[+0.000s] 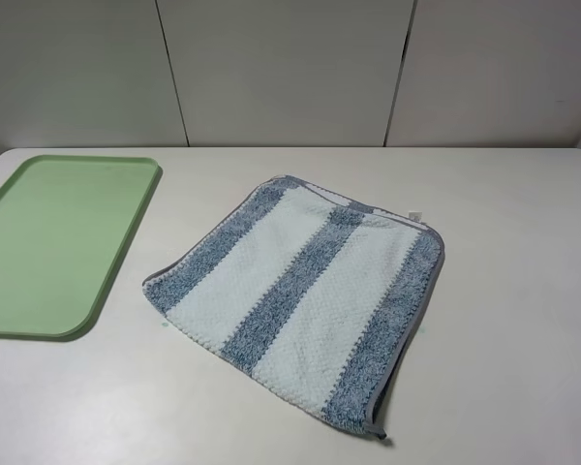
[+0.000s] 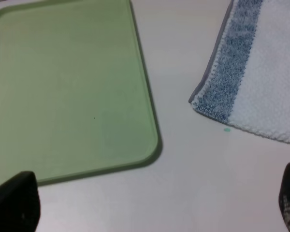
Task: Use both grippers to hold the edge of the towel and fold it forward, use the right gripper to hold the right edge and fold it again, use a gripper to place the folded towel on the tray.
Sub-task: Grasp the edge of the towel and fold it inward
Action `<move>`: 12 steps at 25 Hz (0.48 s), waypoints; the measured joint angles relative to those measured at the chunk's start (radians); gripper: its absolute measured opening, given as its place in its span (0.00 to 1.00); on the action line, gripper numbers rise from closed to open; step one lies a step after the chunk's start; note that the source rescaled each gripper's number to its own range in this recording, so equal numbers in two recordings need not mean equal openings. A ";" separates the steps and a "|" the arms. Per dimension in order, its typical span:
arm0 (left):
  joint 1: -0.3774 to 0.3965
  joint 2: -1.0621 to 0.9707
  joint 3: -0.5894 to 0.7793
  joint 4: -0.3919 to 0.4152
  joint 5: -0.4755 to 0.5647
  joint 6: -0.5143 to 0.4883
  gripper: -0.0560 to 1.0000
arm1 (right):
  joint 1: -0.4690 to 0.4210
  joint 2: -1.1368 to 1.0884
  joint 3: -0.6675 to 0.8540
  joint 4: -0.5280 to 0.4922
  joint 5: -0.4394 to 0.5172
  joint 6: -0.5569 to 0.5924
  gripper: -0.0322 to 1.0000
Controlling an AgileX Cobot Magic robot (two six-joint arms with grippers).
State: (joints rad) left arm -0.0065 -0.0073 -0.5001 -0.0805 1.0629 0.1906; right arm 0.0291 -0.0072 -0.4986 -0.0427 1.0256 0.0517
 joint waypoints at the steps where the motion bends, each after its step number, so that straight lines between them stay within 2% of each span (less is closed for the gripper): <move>1: 0.000 0.000 0.000 0.000 0.000 0.000 0.99 | 0.000 0.000 0.000 0.000 0.000 0.000 1.00; 12: 0.000 0.000 0.000 0.000 0.000 0.000 0.99 | 0.000 0.000 0.000 0.000 0.000 0.000 1.00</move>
State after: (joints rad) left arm -0.0065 -0.0073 -0.5001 -0.0805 1.0629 0.1906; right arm 0.0291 -0.0072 -0.4986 -0.0427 1.0256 0.0517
